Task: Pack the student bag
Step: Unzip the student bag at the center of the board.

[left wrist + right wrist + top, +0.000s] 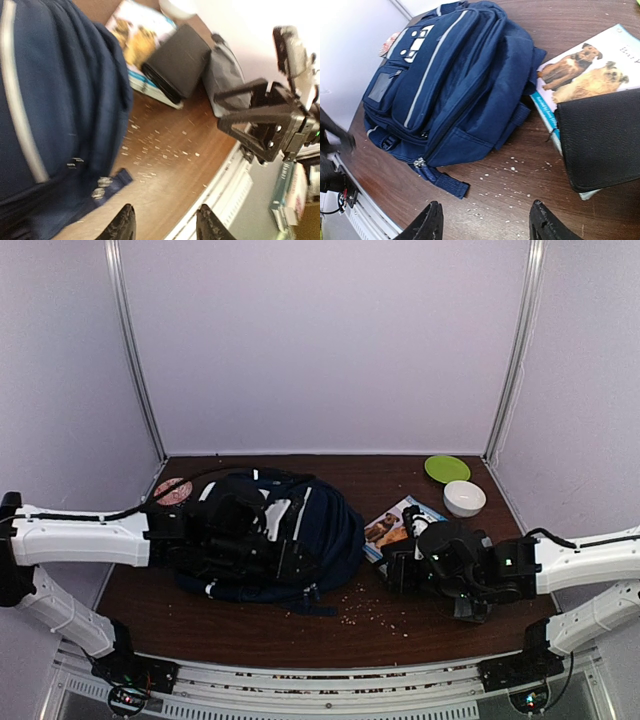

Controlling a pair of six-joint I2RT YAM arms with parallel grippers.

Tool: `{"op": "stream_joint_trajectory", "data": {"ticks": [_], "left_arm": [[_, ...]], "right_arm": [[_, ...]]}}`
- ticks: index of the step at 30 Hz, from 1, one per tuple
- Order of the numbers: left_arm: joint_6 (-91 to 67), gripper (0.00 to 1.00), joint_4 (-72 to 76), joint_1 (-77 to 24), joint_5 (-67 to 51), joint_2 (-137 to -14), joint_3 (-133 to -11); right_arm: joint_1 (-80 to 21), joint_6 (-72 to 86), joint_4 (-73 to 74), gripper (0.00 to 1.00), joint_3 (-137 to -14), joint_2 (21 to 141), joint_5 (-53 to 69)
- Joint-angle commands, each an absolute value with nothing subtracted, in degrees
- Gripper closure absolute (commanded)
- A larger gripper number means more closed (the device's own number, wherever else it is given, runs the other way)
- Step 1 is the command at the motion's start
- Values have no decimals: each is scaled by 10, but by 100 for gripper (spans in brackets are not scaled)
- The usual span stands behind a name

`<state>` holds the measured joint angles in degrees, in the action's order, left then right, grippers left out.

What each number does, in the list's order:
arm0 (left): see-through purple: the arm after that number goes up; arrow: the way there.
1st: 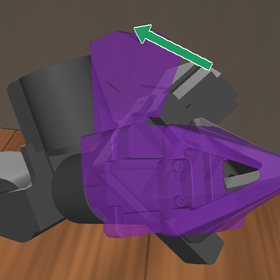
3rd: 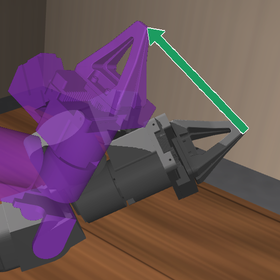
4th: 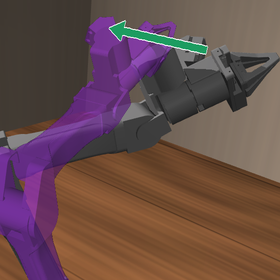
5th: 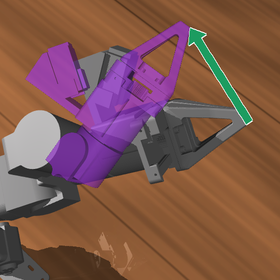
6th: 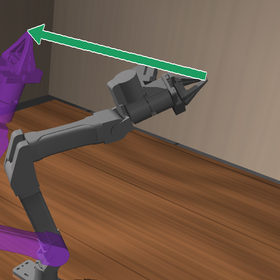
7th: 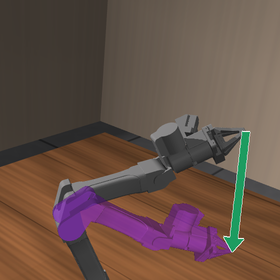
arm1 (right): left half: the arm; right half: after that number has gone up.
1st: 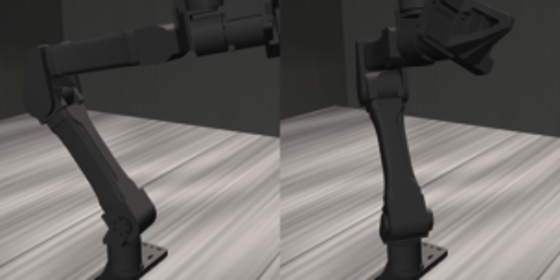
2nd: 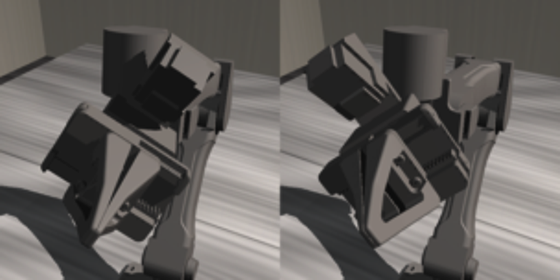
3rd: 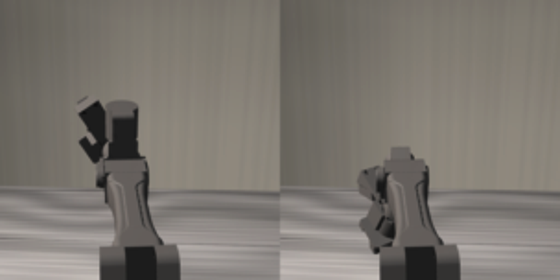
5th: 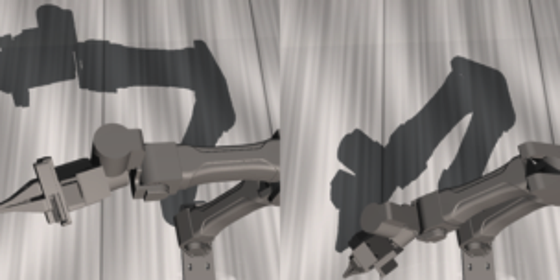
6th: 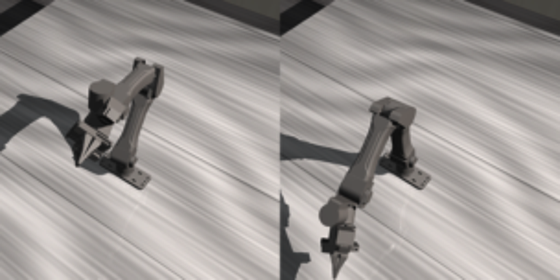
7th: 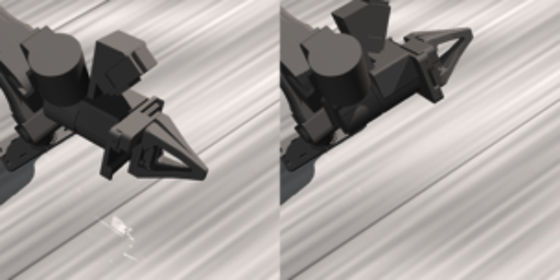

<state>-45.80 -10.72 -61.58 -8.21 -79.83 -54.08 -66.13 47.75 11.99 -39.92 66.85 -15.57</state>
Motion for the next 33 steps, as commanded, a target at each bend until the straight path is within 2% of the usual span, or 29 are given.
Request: {"op": "stream_joint_trajectory", "data": {"ticks": [1, 5, 9, 14, 19, 25, 30, 33], "left_arm": [[-380, 27, -217, -584, 61, -737, -519], [-326, 27, -285, -579, 135, -760, -544], [-285, 27, -311, -584, 152, -821, -593], [-260, 11, -321, -610, 176, -887, -644], [-255, 3, -324, -618, 178, -947, -673], [-245, 2, -346, -628, 201, -1009, -719], [-255, 2, -389, -628, 277, -1067, -768], [-264, 10, -407, -628, 309, -1086, -791]], "right_arm": [[-660, 453, 45, 42, -382, 673, -111], [-661, 446, 23, 42, -384, 691, -95], [-660, 443, 26, 42, -391, 706, -98], [-661, 440, 48, 42, -393, 695, -116], [-659, 436, 62, 42, -381, 667, -144], [-659, 435, 71, 42, -380, 658, -159], [-659, 436, 70, 42, -382, 662, -155], [-659, 435, 72, 42, -382, 660, -155]]}}
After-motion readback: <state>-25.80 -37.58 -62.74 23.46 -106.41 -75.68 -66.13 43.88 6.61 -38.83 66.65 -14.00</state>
